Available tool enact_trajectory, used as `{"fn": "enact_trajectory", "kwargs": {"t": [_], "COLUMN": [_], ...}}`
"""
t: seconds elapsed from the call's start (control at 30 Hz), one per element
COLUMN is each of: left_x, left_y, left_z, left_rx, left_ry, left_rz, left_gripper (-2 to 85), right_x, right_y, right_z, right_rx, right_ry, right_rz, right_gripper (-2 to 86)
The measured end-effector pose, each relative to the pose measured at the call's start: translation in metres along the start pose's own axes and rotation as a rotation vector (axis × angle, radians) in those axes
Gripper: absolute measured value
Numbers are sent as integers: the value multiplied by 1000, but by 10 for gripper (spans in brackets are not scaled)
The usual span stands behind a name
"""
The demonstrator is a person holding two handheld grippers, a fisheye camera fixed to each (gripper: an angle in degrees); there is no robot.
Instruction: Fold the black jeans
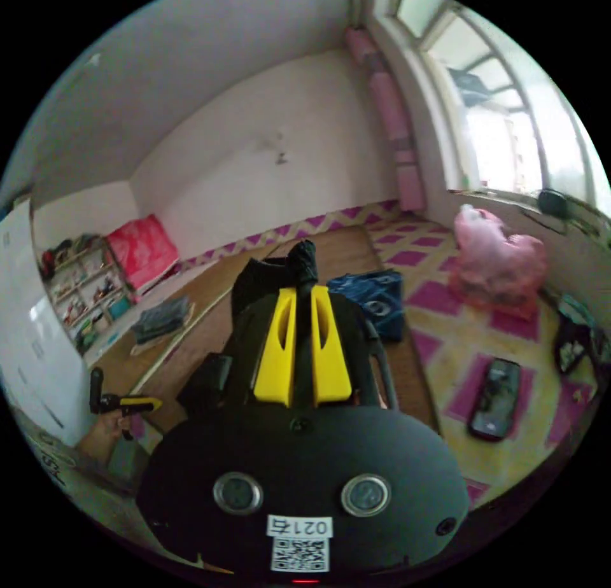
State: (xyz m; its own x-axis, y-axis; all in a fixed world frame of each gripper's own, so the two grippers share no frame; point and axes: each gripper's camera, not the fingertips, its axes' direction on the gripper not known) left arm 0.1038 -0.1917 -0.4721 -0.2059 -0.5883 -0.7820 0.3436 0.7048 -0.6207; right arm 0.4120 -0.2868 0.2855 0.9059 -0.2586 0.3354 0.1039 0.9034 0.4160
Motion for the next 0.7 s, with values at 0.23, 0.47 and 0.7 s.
{"fn": "enact_trajectory", "kwargs": {"t": [0.23, 0.47, 0.7], "left_x": [59, 128, 242], "left_y": [-18, -37, -76], "left_z": [50, 81, 147], "left_rx": [-44, -29, -11], "left_ry": [49, 56, 16], "left_rz": [77, 252, 553], "left_gripper": [-9, 10, 73], "right_x": [222, 237, 133], "right_y": [57, 77, 44], "right_z": [-52, -144, -167], "right_rx": [-243, -81, -162], "right_ry": [168, 108, -61], "right_rz": [398, 477, 173], "right_gripper": [43, 51, 69]}}
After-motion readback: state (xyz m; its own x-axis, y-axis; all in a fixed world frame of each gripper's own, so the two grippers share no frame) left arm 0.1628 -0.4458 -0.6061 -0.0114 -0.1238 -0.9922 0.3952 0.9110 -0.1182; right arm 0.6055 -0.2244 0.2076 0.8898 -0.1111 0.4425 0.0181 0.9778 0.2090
